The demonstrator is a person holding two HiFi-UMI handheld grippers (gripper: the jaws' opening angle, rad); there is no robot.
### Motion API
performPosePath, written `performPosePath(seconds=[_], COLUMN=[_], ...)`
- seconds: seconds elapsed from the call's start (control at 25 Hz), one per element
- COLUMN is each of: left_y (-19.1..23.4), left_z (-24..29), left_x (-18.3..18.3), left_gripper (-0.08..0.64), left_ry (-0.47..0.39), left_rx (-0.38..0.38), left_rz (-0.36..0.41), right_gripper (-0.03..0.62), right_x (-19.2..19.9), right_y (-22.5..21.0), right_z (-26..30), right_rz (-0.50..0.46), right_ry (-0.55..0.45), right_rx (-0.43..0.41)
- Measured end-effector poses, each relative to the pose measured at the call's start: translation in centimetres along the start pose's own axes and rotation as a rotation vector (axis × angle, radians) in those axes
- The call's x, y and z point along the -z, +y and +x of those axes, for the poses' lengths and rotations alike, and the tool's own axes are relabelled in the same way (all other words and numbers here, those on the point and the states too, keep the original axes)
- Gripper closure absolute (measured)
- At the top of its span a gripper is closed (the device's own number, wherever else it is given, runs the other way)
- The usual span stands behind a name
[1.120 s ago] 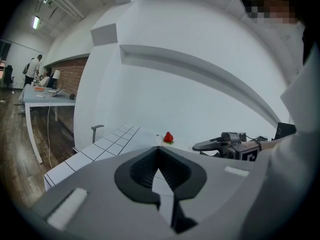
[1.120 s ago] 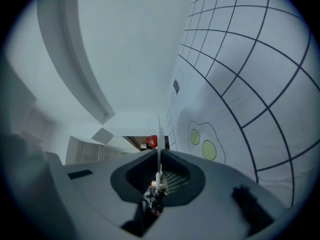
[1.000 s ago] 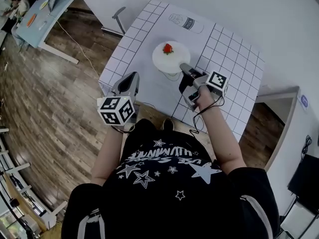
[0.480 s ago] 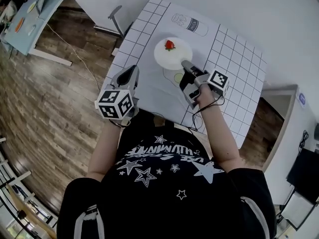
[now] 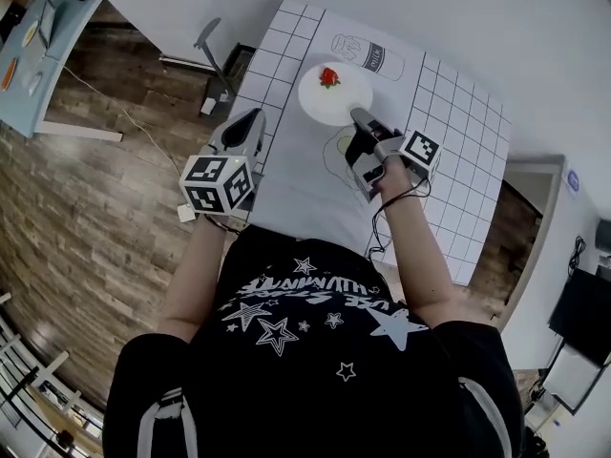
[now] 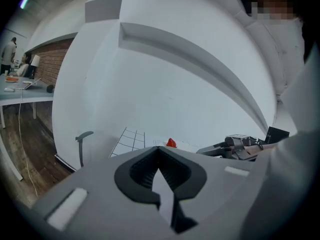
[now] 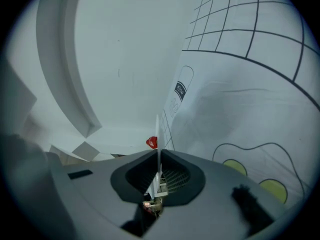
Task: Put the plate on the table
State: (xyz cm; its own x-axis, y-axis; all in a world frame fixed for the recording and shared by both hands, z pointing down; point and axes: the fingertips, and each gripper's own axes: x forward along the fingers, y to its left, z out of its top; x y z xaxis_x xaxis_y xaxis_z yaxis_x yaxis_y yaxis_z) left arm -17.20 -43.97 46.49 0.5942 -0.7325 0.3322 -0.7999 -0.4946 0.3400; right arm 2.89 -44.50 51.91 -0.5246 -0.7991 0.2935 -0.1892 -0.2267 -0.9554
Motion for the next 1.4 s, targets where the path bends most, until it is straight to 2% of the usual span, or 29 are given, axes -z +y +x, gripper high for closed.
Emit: performPosePath(seconds=[0.12, 0.4, 0.76, 1.04, 1.4], left_y=[1.8, 4.2, 6.1, 7.3, 7.2], left_z=[1.2, 4.3, 6.7, 7.4, 7.3], left_x=[-0.6, -1.1, -0.1, 0.5, 1.6], left_gripper=[0.551, 0.551, 0.551, 0.551, 0.551], left_ry=[0.011, 0.029, 0.066, 0.08, 0.108], left_rx=[0.016, 0.051, 0.074, 0.08, 0.098], left_rz=[0.003, -0.004, -0.019, -0.007, -0.053], right_gripper=[0.569, 0.569, 0.569, 0.569, 0.571], right_x=[-0.7, -1.7, -2.6, -3.0, -3.7], right_y=[0.2, 0.0, -2.2, -3.5, -4.0], right_z=[1.7, 5.6, 9.5, 10.6, 11.0], right_rz=[-0.006, 0.015, 0.01, 0.017, -0.001], right_ry=[-0.02, -0.051, -0.045, -0.051, -0.07], right_rx=[0.012, -0.021, 0.041, 0.055, 0.123])
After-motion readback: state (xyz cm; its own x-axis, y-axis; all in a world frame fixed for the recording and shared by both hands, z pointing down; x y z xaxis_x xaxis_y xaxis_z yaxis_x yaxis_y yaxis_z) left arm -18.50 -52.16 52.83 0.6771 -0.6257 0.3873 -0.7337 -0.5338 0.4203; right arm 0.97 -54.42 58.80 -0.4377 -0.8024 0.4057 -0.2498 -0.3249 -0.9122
